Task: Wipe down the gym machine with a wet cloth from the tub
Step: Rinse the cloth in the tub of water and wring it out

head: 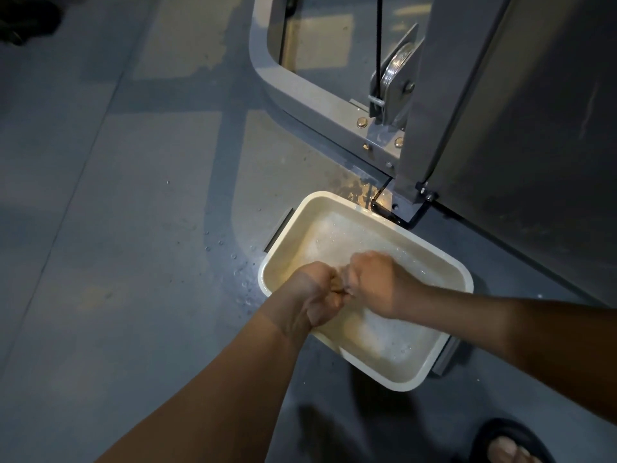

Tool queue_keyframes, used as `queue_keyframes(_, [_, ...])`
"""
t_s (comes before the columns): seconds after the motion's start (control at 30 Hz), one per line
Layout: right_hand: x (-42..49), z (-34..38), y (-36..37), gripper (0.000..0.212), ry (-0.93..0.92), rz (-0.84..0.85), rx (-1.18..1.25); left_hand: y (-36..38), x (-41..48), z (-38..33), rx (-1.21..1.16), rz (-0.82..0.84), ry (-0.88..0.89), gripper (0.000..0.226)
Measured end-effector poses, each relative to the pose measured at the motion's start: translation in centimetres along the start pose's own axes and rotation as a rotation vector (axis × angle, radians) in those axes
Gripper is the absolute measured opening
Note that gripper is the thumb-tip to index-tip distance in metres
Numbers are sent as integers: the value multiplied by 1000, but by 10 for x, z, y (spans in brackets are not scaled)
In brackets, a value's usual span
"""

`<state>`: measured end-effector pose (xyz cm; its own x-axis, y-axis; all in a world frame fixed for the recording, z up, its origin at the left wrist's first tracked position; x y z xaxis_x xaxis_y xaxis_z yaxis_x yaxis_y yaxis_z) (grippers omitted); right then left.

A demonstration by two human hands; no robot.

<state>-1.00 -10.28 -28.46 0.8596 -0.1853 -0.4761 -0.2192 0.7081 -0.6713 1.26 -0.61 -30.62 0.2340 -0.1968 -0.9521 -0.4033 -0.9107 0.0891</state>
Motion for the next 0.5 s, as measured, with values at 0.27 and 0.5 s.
queue_keyframes(0.27, [-7, -47, 24, 19, 441, 20, 574, 6, -10, -47, 1290, -134, 439, 64])
queue_keyframes(0.5, [-12, -18, 5, 20, 412, 77, 1190, 16, -20, -55, 1220, 57, 681, 10])
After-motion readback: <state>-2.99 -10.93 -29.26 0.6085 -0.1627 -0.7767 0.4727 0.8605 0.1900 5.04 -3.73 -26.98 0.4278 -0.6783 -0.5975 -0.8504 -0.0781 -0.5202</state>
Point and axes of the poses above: each hand's wrist, its own x-axis towards the middle knuckle, its own y-axis out of the palm, z = x × y, the point moved 10 cm from there along x, towards the middle knuckle, and after that the axes turned 1 degree about -x, right-handed, at the moved point
